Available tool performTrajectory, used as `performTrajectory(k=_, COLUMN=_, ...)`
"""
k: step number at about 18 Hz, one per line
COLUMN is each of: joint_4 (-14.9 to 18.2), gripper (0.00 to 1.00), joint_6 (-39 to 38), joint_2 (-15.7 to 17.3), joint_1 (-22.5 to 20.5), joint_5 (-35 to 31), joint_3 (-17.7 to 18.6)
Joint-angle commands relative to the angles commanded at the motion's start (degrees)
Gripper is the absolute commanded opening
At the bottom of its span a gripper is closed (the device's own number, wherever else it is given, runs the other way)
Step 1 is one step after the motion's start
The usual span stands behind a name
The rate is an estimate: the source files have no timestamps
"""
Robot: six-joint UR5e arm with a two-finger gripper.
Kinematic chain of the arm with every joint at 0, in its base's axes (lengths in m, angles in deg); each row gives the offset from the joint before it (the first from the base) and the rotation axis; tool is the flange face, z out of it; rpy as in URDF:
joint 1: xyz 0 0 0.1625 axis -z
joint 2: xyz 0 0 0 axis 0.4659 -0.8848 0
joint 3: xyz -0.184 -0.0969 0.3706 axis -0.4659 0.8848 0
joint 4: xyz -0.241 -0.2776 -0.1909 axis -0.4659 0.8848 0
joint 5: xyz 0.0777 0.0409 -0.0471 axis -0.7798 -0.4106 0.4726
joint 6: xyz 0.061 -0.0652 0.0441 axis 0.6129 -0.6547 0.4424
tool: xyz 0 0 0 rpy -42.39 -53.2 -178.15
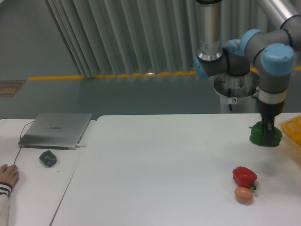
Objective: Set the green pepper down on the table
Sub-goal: 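Lift the green pepper out of the basket and carry it over the table, then lower the green pepper beside the red pepper and open the gripper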
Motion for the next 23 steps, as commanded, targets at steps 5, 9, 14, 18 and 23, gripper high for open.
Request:
performTrajectory(k=5, joint_4=-2.1, gripper=0.71, joint_6=-3.2, joint_2=-2.0, joint_1=1.6, joint_5=-0.2, joint_3=-0.2)
performTrajectory(k=9, joint_4=-4.0, gripper=0.71, joint_6=-4.5, joint_2=-3.6, joint_1=2.5, joint_5=-0.4, joint_3=-0.1)
performTrajectory(k=14, joint_4=-5.9, gripper=0.78, joint_6=-6.2, joint_2=-5.6, joint_1=3.7, joint_5=-1.5, joint_3=0.1)
performTrajectory(k=18, joint_4=-6.6, gripper=0.95, joint_6=-6.2, joint_2=-5.9, joint_1=3.7, joint_5=-1.7, joint_3=0.3)
performTrajectory(k=23, joint_4=-6.6, gripper=0.99, joint_6=-6.2, joint_2=-5.8, joint_1=3.7, joint_5=-1.7, joint_3=0.2)
